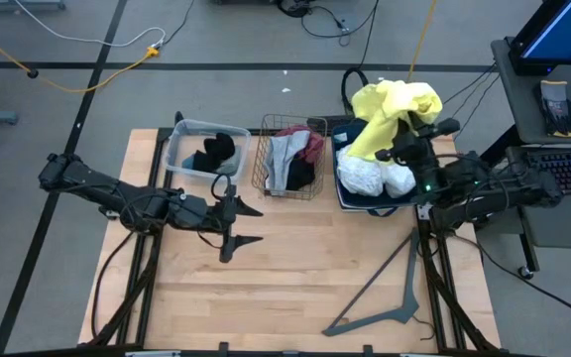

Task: Pick & Place Cloths
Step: Put the yellow shirt into the blue laundry organizer

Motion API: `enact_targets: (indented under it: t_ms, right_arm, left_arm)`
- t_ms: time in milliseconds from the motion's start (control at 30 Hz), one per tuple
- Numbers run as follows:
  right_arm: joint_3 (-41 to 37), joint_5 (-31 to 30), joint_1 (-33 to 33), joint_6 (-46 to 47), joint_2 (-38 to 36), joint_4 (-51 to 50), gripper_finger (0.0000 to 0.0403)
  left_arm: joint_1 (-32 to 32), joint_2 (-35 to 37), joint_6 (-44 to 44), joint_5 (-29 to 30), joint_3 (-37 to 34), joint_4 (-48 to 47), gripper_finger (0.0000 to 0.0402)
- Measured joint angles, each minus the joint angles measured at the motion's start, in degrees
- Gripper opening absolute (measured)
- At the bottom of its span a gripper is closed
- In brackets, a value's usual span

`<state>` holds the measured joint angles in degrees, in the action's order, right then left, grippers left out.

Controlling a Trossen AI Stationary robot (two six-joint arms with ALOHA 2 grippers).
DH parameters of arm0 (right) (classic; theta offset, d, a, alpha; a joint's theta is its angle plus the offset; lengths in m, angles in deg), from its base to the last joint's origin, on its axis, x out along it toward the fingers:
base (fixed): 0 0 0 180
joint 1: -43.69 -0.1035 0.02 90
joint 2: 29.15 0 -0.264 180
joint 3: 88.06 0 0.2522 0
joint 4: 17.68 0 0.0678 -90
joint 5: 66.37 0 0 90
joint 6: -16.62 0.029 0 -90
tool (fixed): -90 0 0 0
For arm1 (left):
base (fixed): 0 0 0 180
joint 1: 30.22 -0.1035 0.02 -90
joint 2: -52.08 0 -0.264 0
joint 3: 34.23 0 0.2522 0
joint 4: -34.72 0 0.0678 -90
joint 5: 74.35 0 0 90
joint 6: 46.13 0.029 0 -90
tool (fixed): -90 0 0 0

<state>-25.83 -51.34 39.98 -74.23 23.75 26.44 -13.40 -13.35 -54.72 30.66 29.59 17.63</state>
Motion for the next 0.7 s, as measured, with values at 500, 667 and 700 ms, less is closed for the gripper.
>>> enact_targets:
  t_ms: [500,667,700]
  right_arm:
    - [-0.02,1.52,-0.15,1.91,-4.37,-7.94,0.0051]
    - [-0.03,2.04,-1.44,1.94,-4.89,-8.81,0.0051]
    - [-0.02,2.17,-1.77,1.95,-5.12,-9.01,0.0051]
  left_arm:
    - [-0.02,-0.02,-0.63,-0.09,-0.02,0.67,0.0296]
    - [-0.02,-0.02,-0.68,-0.12,-0.02,2.82,0.0296]
    - [0.0,-0.02,-0.68,-0.09,-0.02,3.56,0.0296]
